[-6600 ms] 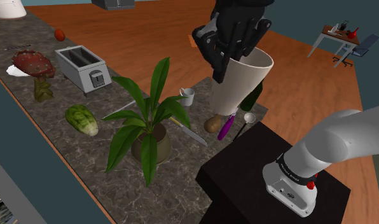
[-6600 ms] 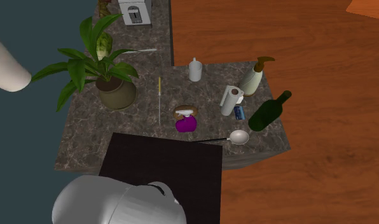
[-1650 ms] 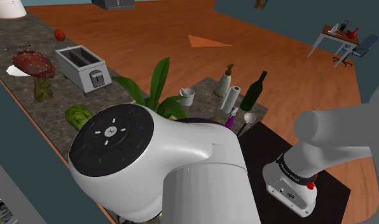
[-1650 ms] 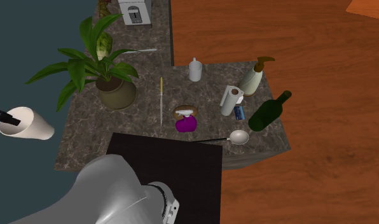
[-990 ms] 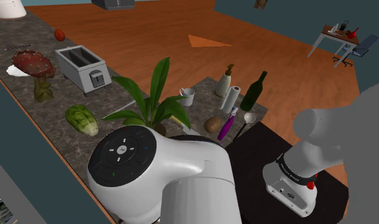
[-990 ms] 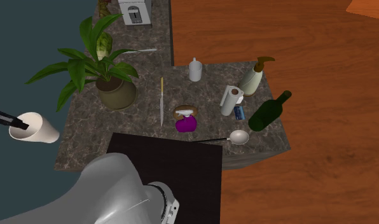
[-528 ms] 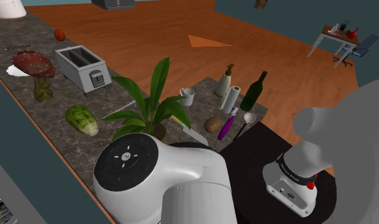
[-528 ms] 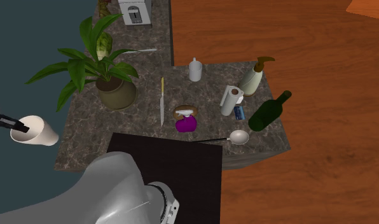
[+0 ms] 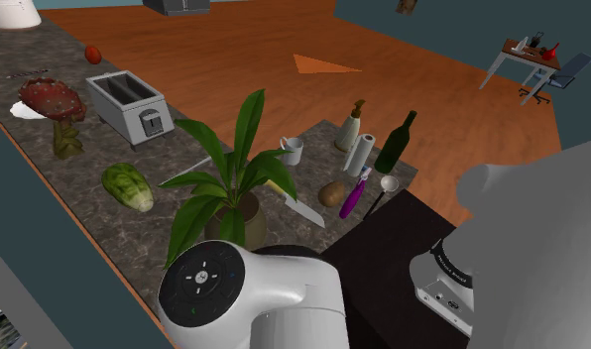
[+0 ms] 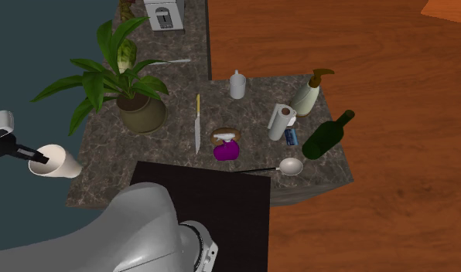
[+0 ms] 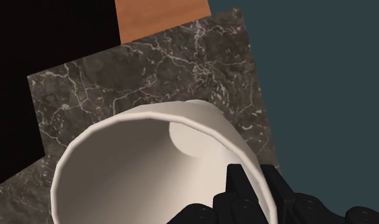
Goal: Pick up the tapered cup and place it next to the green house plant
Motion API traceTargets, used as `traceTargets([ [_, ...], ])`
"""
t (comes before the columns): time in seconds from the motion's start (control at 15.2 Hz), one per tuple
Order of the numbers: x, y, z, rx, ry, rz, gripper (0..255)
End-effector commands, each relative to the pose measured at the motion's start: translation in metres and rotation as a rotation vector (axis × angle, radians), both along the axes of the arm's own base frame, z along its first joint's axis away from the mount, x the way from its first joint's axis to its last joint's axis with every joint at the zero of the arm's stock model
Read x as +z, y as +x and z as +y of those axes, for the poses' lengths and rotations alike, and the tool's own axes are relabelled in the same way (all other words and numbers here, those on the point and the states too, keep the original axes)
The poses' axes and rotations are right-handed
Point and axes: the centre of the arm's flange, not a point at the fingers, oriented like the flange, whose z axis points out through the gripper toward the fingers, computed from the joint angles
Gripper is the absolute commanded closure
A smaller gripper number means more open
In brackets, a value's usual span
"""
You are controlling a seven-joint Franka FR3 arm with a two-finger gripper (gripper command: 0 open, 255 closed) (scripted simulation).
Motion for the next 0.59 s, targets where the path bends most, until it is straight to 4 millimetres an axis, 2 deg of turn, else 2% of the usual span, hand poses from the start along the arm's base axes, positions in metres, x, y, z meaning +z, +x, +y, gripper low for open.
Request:
traceTargets([
  [0.0, -0.054, 0.002, -0.007, -0.008, -0.074, -0.026, 255],
  [0.53, -0.096, 0.002, -0.007, -0.008, -0.074, -0.026, 255],
])
